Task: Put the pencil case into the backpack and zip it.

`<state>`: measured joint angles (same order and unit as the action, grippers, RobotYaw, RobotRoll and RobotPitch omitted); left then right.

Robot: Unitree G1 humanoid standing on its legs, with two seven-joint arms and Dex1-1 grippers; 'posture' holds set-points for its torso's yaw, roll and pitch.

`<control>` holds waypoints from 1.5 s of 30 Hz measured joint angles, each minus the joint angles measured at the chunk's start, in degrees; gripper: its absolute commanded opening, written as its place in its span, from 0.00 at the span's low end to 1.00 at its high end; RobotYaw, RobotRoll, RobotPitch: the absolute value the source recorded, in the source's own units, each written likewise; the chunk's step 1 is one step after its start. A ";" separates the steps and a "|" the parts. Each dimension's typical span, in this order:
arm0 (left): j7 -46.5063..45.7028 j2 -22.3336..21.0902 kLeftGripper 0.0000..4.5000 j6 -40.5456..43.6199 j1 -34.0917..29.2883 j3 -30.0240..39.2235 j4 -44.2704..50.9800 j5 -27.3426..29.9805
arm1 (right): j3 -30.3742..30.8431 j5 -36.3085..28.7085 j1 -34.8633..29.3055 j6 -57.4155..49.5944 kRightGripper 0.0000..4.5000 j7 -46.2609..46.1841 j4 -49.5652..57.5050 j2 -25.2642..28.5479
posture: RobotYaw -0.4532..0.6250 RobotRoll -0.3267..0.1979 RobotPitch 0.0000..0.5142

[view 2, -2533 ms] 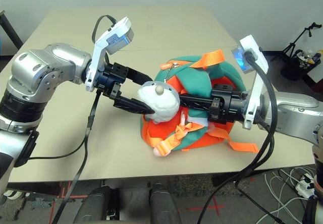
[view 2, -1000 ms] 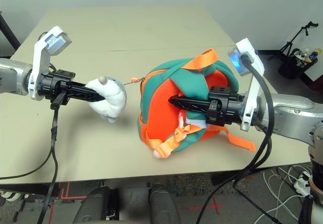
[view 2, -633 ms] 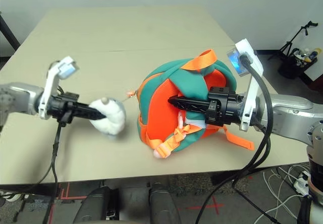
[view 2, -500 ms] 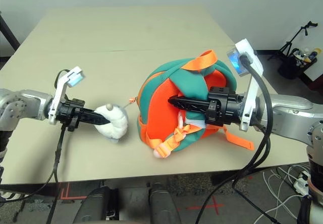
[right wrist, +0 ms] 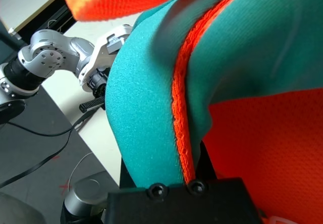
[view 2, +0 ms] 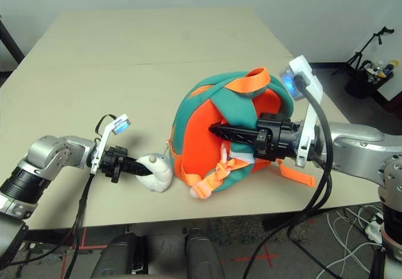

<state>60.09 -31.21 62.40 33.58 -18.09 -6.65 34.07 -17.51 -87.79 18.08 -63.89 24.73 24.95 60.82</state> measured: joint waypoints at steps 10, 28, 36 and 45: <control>-7.37 -2.83 0.72 12.77 -0.20 16.66 13.21 9.00 | -12.24 -6.98 -13.30 0.37 0.83 -6.69 3.61 3.12 | 0.28 0.62 0.07; -20.27 -13.00 0.99 14.35 -4.58 38.02 7.92 10.99 | -55.06 1.63 -44.80 -10.17 1.00 -2.48 -9.36 8.63 | 0.30 0.62 0.03; -38.81 -4.60 0.99 -19.68 -2.09 42.95 -5.95 -5.65 | -20.57 32.35 -17.33 18.27 1.00 2.19 -24.15 1.28 | 0.37 0.62 0.02; -46.81 4.74 0.99 -40.69 -10.63 42.22 -11.93 -14.48 | -5.31 54.35 3.23 41.28 1.00 5.08 -47.81 -11.46 | 0.39 0.62 0.08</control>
<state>13.29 -26.47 21.71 22.95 24.13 -18.59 19.59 -22.83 -33.43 21.31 -22.60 29.82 -22.86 49.37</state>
